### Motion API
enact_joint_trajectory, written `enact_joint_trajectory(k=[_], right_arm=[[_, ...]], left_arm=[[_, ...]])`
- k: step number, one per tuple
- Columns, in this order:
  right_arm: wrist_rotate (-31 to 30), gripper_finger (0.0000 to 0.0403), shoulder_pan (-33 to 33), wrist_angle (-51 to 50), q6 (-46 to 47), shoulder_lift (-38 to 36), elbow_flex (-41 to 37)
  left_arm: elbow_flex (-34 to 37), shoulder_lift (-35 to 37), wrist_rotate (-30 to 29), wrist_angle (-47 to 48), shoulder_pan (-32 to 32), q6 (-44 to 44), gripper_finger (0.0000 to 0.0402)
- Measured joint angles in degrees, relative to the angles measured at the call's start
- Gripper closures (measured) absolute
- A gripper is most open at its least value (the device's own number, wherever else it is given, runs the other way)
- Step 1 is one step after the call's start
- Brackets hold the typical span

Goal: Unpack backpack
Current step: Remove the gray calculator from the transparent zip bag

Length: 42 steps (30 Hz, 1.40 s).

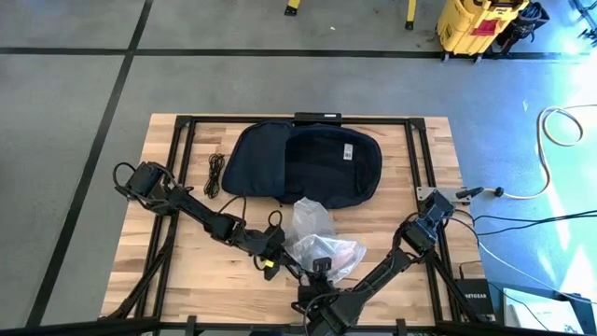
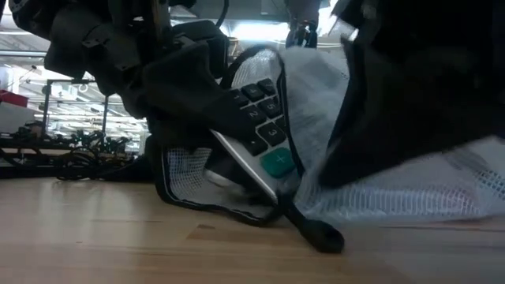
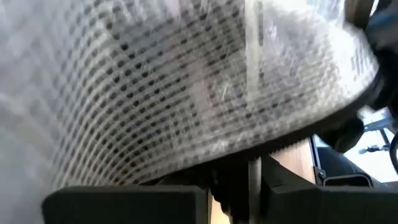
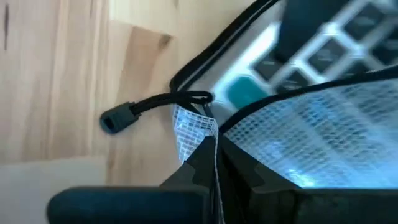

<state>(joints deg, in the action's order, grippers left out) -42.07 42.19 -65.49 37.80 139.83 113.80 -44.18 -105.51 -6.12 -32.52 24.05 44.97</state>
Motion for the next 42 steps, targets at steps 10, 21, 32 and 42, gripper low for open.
enact_joint_trajectory(k=[10,21,32,42], right_arm=[[-1.9,0.0403,1.0,-10.9,4.5,-0.6,4.2],[-2.5,0.0403,0.9,-13.2,6.8,-0.6,3.7],[-2.1,0.0403,1.0,-13.6,6.9,-0.6,3.6],[-2.5,0.0403,0.9,-14.3,6.9,-0.6,3.6]], left_arm=[[0.2,1.9,3.9,1.8,-0.2,1.1,0.0370],[0.2,11.2,8.5,20.3,0.4,0.5,0.0370],[0.0,12.1,25.2,30.1,0.6,-0.7,0.0368],[0.8,19.6,22.3,40.6,0.7,-3.1,0.0372]])
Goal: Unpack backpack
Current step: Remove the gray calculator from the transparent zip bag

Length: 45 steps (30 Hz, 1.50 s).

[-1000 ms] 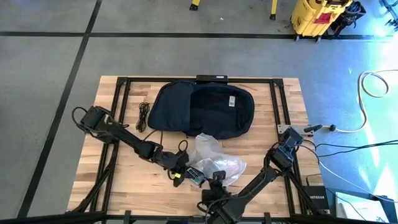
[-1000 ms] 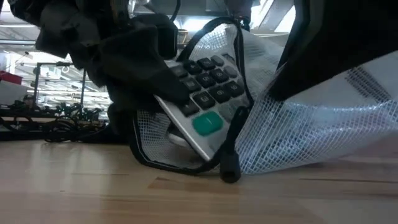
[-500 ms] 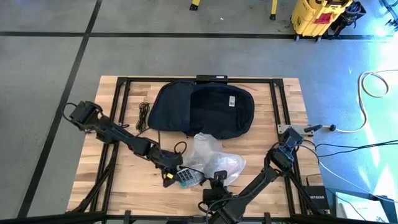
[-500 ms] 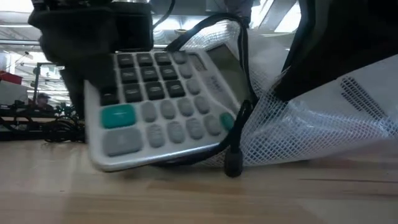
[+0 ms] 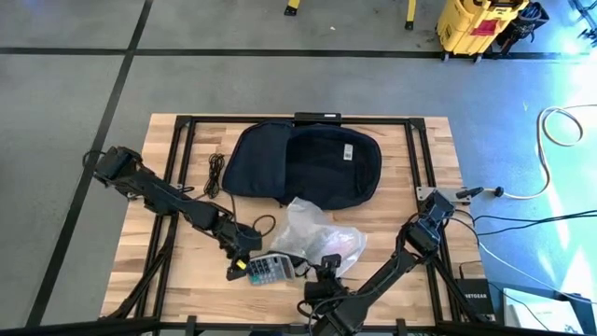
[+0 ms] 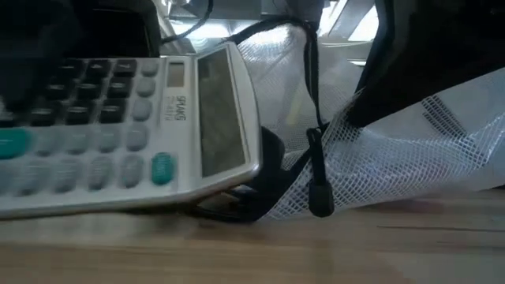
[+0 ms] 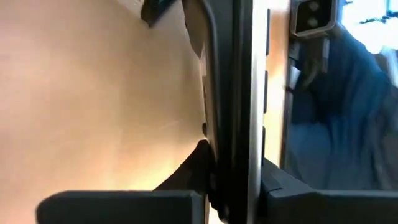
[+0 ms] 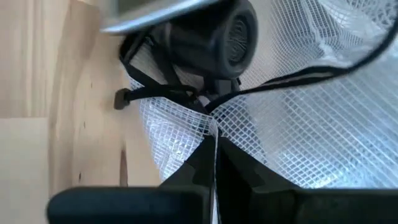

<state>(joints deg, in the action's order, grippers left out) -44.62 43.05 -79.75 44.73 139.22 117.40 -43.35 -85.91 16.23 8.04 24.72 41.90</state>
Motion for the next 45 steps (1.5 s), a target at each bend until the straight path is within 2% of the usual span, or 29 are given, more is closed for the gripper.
enact_joint_trajectory(k=[7,12,16,20,26,30,32,40,45], right_arm=[[0.0,0.0403,0.0,-1.1,0.0,0.0,0.0],[0.0,0.0403,0.0,-2.0,0.0,0.0,0.0],[0.0,0.0403,-0.1,-2.5,0.0,0.0,0.0],[-0.1,0.0403,-0.1,-2.5,0.1,0.0,0.0],[-0.3,0.0403,-0.1,-2.8,0.1,0.0,0.0],[-0.4,0.0403,-0.1,-2.9,0.1,0.0,0.0],[-0.7,0.0403,-0.2,-2.9,0.1,0.0,0.0],[-0.7,0.0403,-0.5,-2.8,0.1,0.0,0.0],[-0.6,0.0403,-0.4,-2.6,0.2,0.0,0.0]], left_arm=[[7.3,12.3,-8.5,0.6,1.9,8.8,0.0372],[13.4,22.3,-13.7,0.5,6.9,19.1,0.0372],[17.8,28.4,-23.3,-0.7,13.2,30.2,0.0372],[21.1,31.3,-35.8,-1.7,20.4,43.3,0.0372],[22.7,30.7,-52.5,-1.9,28.7,59.1,0.0372],[22.7,30.0,-62.6,-1.5,31.8,64.1,0.0372],[22.7,29.3,-65.9,-1.1,32.6,66.5,0.0370],[23.2,21.4,-67.1,-1.4,32.8,75.5,0.0362],[23.2,14.5,-67.2,-1.8,33.4,84.2,0.0361]])
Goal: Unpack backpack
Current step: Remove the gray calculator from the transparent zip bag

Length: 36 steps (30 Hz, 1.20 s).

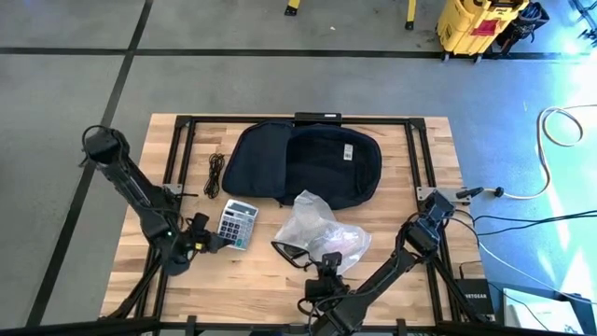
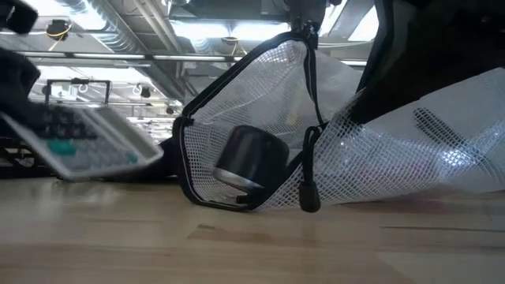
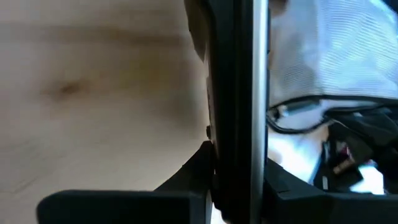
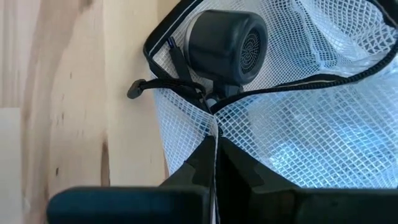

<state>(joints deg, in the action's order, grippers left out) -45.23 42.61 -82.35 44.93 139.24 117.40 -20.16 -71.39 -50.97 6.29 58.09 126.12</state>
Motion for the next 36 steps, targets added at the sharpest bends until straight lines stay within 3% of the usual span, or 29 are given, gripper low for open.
enact_joint_trajectory(k=[8,19,36], right_arm=[[0.7,0.0403,-0.2,0.3,0.0,0.0,0.0],[0.8,0.0403,-0.6,0.6,-0.1,0.0,0.0],[1.2,0.0403,-0.6,1.3,-0.2,0.0,0.0]], left_arm=[[-0.1,-7.2,-1.2,-6.4,0.7,4.2,0.0360],[-0.1,-7.8,-1.4,-6.5,0.6,3.3,0.0352],[0.0,-5.3,0.1,-6.2,1.5,1.2,0.0181]])
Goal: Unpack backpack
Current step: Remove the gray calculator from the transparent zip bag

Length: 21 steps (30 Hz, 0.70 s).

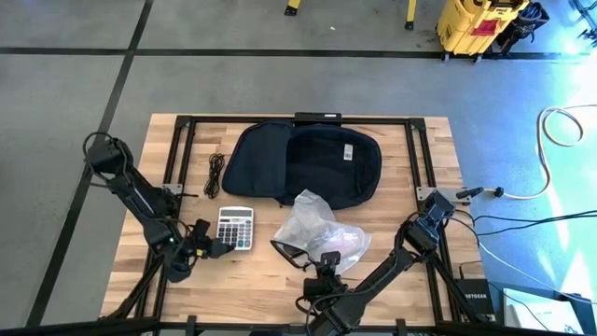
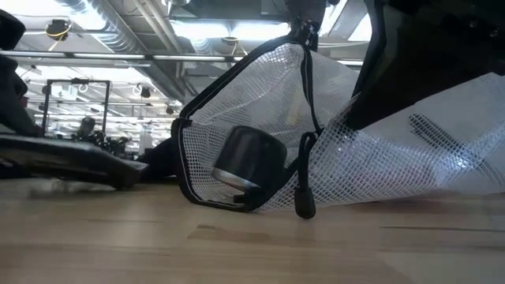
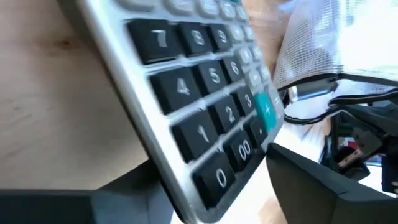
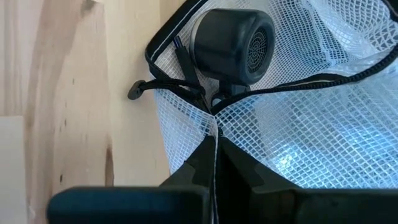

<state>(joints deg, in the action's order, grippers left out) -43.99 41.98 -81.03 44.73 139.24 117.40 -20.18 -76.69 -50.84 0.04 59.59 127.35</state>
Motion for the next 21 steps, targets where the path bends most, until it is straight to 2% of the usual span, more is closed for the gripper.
enact_joint_trajectory(k=[8,18,21], right_arm=[[0.0,0.0403,0.0,0.2,0.0,0.0,0.0],[0.0,0.0403,0.0,0.2,0.0,0.0,0.0],[0.0,0.0403,0.0,0.2,-0.1,0.0,0.0]], left_arm=[[0.0,4.8,0.4,3.5,0.0,0.2,0.0127],[0.0,7.8,7.4,8.4,0.6,-0.2,0.0087],[0.0,7.8,13.2,8.3,0.9,-1.5,0.0084]])
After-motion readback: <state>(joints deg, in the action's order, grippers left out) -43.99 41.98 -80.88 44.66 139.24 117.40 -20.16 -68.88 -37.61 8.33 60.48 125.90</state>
